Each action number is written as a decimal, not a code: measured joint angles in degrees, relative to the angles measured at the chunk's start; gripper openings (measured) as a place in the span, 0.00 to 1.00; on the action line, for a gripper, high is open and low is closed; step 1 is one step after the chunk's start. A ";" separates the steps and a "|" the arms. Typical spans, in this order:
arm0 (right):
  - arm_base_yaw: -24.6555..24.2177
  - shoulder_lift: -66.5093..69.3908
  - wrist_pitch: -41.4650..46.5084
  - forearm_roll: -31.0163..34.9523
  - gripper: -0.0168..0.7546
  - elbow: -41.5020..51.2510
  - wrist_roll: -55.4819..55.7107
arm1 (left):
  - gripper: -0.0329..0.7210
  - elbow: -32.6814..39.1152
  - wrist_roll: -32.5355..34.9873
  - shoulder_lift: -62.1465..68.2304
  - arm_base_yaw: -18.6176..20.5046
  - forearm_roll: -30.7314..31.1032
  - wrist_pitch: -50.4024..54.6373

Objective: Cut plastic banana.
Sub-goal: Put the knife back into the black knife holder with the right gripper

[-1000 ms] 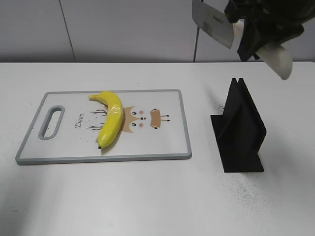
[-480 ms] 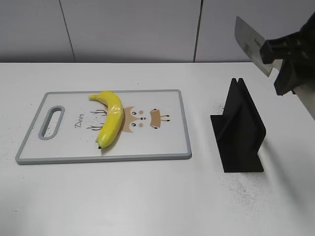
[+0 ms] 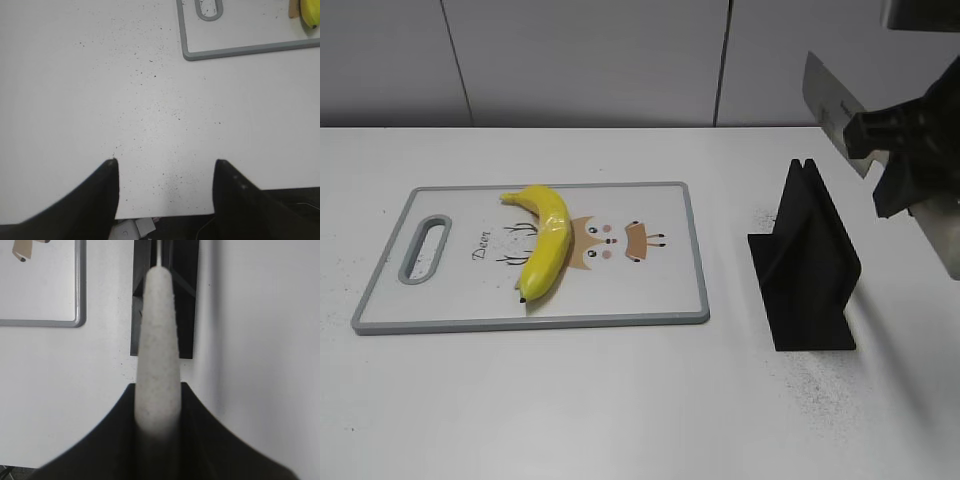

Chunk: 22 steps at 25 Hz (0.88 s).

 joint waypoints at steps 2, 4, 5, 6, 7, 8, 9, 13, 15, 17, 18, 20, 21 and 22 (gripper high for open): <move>0.00 0.53 -0.57 0.04 0.22 0.30 0.00 | 0.78 2.14 0.00 -3.71 0.00 0.00 -0.14; 0.00 1.53 -0.97 0.04 0.22 0.37 0.00 | 0.78 3.64 0.00 -6.72 0.00 0.00 -0.01; 0.00 2.05 -1.09 0.04 0.22 0.37 0.00 | 0.78 4.32 0.00 -8.19 0.00 0.00 0.06; 0.00 2.82 -1.20 0.04 0.22 0.37 0.00 | 0.78 5.02 0.00 -9.60 0.00 0.00 -0.06; 0.00 3.41 -1.42 0.04 0.22 0.37 0.00 | 0.78 5.64 0.00 -10.98 0.00 0.00 -0.24; 0.00 3.98 -1.72 0.04 0.22 0.37 0.01 | 0.78 6.45 0.00 -12.10 0.00 0.00 -0.78; 0.00 4.62 -1.95 0.04 0.22 0.42 0.01 | 0.78 7.20 0.00 -13.34 0.00 0.00 -1.83; 0.00 6.43 -2.58 -0.61 0.22 0.47 0.01 | 0.78 8.25 0.00 -16.35 0.00 0.00 -4.26; 0.00 7.16 -2.72 -0.63 0.22 0.47 0.01 | 0.77 8.32 0.00 -16.55 0.00 0.00 -4.41; 0.00 8.24 -2.98 -0.75 0.22 0.54 0.06 | 0.78 8.32 0.00 -16.59 0.00 0.02 -4.60; 0.00 8.93 -3.03 -0.75 0.22 0.54 0.06 | 0.77 8.32 0.00 -16.59 0.00 0.02 -4.60; 0.00 10.15 -3.25 -0.75 0.22 0.54 0.06 | 0.77 8.32 0.00 -17.18 0.00 0.02 -4.76; 0.00 10.75 -3.32 -0.75 0.22 0.54 0.06 | 0.77 8.32 0.00 -17.91 0.00 0.02 -4.79; 0.00 11.13 -3.38 -0.75 0.22 0.54 0.06 | 0.77 8.32 0.00 -18.72 0.00 0.12 -4.85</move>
